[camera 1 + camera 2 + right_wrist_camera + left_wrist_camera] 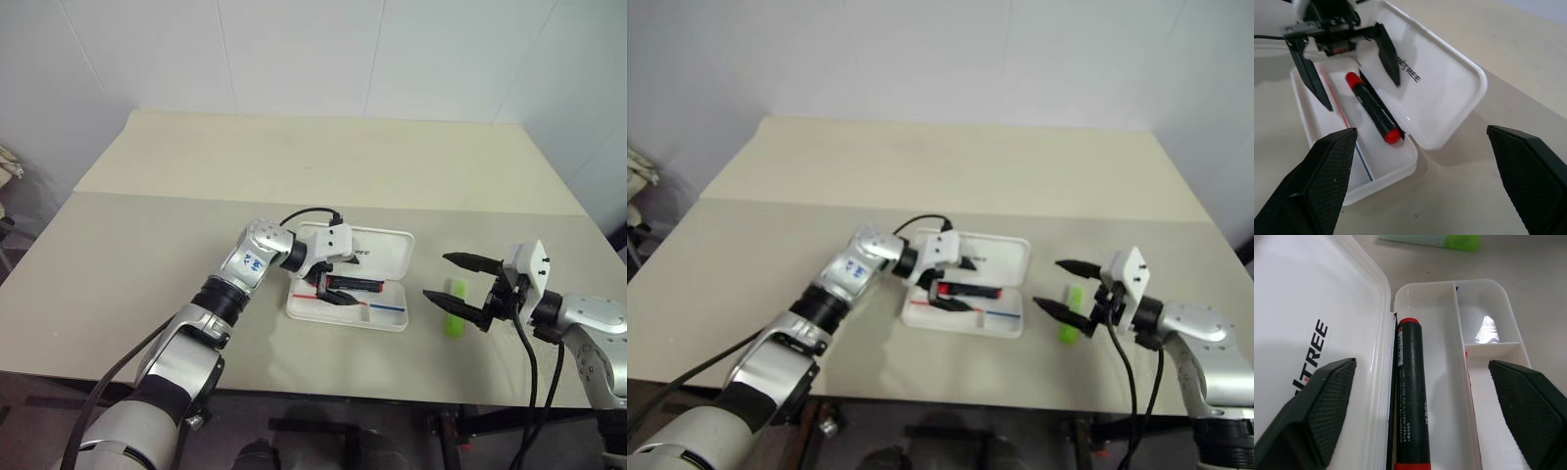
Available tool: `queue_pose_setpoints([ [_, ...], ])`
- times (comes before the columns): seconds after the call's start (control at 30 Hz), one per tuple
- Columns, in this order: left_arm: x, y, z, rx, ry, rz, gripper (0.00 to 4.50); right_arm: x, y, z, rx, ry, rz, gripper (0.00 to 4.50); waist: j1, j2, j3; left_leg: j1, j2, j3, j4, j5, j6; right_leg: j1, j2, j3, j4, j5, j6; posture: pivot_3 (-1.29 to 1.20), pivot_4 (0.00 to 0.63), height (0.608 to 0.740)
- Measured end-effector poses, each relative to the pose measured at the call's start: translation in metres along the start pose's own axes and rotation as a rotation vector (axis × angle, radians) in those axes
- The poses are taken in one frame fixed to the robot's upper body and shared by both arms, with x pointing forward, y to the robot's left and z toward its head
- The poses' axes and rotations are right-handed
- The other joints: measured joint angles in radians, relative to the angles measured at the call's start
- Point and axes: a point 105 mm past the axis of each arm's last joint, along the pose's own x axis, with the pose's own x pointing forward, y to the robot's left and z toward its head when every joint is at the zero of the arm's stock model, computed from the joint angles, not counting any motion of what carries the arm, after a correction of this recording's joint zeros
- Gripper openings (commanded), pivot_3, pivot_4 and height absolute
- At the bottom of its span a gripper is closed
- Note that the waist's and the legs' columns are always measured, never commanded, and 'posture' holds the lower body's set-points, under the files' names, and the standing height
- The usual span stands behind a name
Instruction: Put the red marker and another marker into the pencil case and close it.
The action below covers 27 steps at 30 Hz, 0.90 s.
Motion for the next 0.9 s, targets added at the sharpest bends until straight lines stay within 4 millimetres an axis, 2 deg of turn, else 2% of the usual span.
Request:
queue_pose_setpoints([
  [0.2,-0.016,-0.004,0.001,0.030,-0.061,0.061,4.49,0.001,0.005,-0.009,0.031,0.011,-0.073,4.50,-0.001,0.000,0.000,0.000,0.000,0.000,0.000,0.000,0.000,0.000,0.000,0.000,0.000,0.000,0.000,0.00,0.150,0.740],
  [0.43,-0.043,-0.008,0.021,0.033,-0.249,0.204,4.49,0.002,0.004,-0.019,0.035,0.038,-0.268,4.50,0.000,0.000,0.000,0.001,0.000,0.000,0.000,0.000,0.000,0.000,0.000,0.001,0.002,0.000,0.000,0.00,0.150,0.740],
  [0.6,-0.060,-0.032,0.027,-0.022,-0.348,0.193,4.49,-0.002,0.006,-0.033,0.084,0.083,-0.392,4.50,-0.001,0.000,0.000,0.001,0.000,0.001,0.000,0.000,0.000,0.000,0.000,0.002,0.002,0.000,0.000,0.00,0.150,0.740],
  [0.73,-0.079,-0.046,0.027,-0.058,-0.369,0.191,4.49,-0.006,0.007,-0.034,0.096,0.089,-0.449,4.50,-0.006,0.000,0.000,0.003,0.000,0.001,0.000,0.000,0.000,0.000,0.001,0.004,0.003,0.000,0.000,0.00,0.150,0.740],
  [0.9,-0.098,-0.079,0.007,-0.129,-0.339,0.115,4.49,-0.013,0.008,-0.040,0.131,0.114,-0.524,4.50,-0.022,0.001,0.000,0.004,0.000,0.002,-0.001,0.000,0.000,0.000,0.001,0.005,0.003,-0.001,-0.001,0.00,0.150,0.740],
])
